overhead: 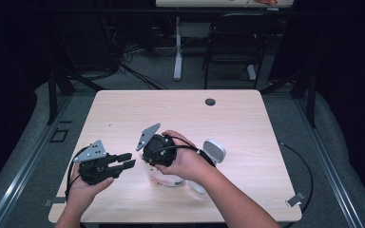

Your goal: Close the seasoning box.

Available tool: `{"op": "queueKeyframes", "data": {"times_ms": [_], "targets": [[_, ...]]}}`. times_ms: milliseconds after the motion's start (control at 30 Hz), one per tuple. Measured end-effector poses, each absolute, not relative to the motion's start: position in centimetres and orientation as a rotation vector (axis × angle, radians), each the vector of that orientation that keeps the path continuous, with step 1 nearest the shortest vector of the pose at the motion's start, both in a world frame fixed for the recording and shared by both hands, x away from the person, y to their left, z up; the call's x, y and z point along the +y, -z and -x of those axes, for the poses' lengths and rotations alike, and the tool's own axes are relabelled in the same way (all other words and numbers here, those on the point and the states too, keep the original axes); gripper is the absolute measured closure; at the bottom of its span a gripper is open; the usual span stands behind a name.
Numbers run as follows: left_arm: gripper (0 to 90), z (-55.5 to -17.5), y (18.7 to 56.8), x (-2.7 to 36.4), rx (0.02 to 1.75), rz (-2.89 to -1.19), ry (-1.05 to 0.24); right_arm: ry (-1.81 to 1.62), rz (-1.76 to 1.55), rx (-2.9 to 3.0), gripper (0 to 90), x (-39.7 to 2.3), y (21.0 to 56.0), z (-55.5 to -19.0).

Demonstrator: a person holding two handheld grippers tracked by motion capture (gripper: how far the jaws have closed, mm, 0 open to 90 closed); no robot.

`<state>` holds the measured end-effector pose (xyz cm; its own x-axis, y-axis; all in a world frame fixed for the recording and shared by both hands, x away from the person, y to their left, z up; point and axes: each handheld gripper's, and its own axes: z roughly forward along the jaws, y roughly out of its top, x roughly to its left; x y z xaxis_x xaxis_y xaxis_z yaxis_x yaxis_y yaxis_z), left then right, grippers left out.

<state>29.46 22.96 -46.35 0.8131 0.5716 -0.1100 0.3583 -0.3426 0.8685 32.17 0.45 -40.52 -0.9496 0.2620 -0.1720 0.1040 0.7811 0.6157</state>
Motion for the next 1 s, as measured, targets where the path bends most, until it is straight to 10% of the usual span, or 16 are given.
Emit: {"op": "queueKeyframes", "data": {"times_ms": [1000], "targets": [[64.3, -29.6, 46.8, 22.8, 0.672, -1.981, -0.214, -0.97, -0.227, 2.71, 90.0, -1.2, 39.1, -31.7]]}}
